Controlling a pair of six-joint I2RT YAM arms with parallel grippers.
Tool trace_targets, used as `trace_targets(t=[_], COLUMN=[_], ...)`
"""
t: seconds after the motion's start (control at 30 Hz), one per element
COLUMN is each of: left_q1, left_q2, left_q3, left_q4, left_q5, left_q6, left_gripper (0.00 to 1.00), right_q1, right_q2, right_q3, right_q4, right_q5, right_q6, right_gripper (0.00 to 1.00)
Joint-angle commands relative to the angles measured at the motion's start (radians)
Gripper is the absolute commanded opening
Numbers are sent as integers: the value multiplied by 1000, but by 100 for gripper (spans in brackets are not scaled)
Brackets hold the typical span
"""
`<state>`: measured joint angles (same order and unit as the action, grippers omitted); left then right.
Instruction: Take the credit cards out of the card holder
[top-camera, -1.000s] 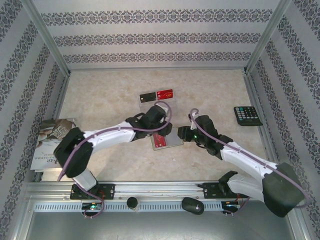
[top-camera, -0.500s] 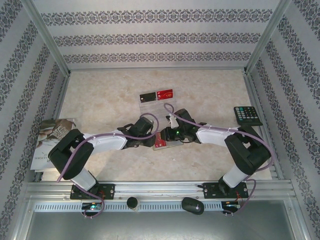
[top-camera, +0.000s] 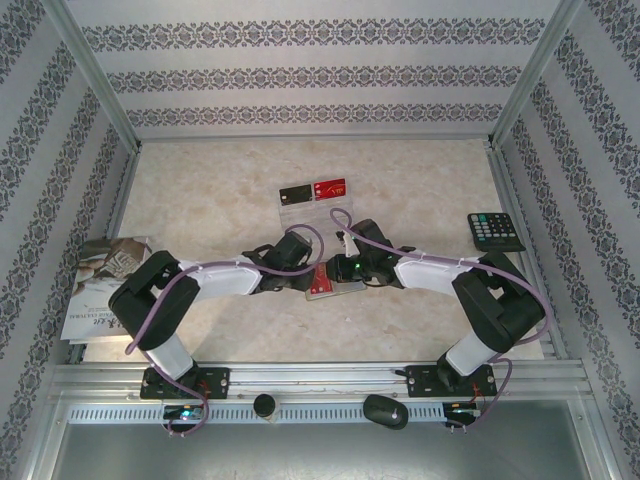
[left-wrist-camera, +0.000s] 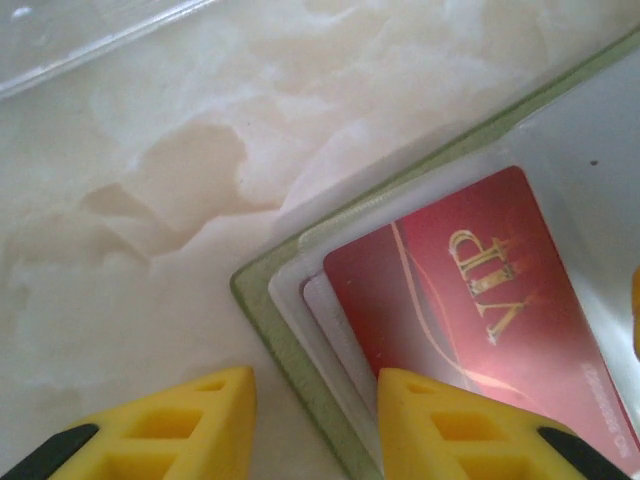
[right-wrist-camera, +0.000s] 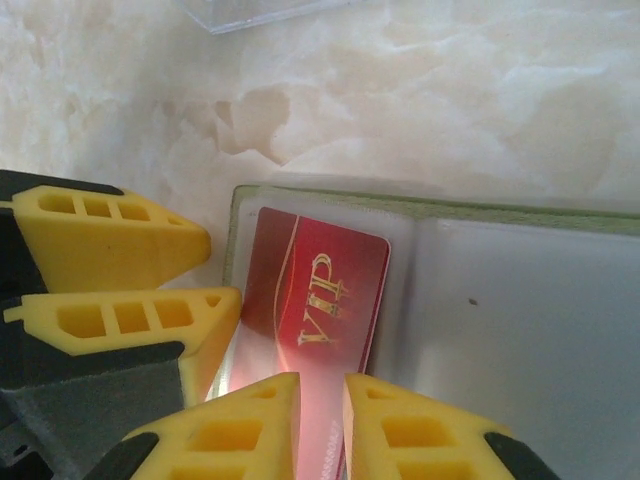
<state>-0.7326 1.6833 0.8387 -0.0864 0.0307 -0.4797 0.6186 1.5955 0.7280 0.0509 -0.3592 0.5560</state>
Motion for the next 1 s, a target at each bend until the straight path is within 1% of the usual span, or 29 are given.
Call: trace_targets(t=[0.0,0.13,0.27,0.33,0.5,0.73,0.97], left_q1=[-12,-14,-17,-19,-19,-19,-20], left_q2=[34,44,75,81,81,76,79], left_q3=[32,7,7,4,3,1,3], left_q4=[-62,-47,-26,-20,-20,-24,-24], left_q5=[-29,-22,8,12,16,18,22], left_q6=[34,24,7,5,6,7,9], left_gripper=[36,35,35,35,34,34,34], right_q1=[19,55,59,59,56,64,67], right_q2=[-24,-54,-86,-81,-21,10,-8], right_q3=[4,10,-4,3,20,19,13], right_q4=[-40,-90,-87,-95,-85,-79,-75], right_q5=[80,211,270,268,204,195,193], right_q6=[-57,-131,-158,-166,-150,-159,-161], right_gripper=[22,35,41,41,40,39,41])
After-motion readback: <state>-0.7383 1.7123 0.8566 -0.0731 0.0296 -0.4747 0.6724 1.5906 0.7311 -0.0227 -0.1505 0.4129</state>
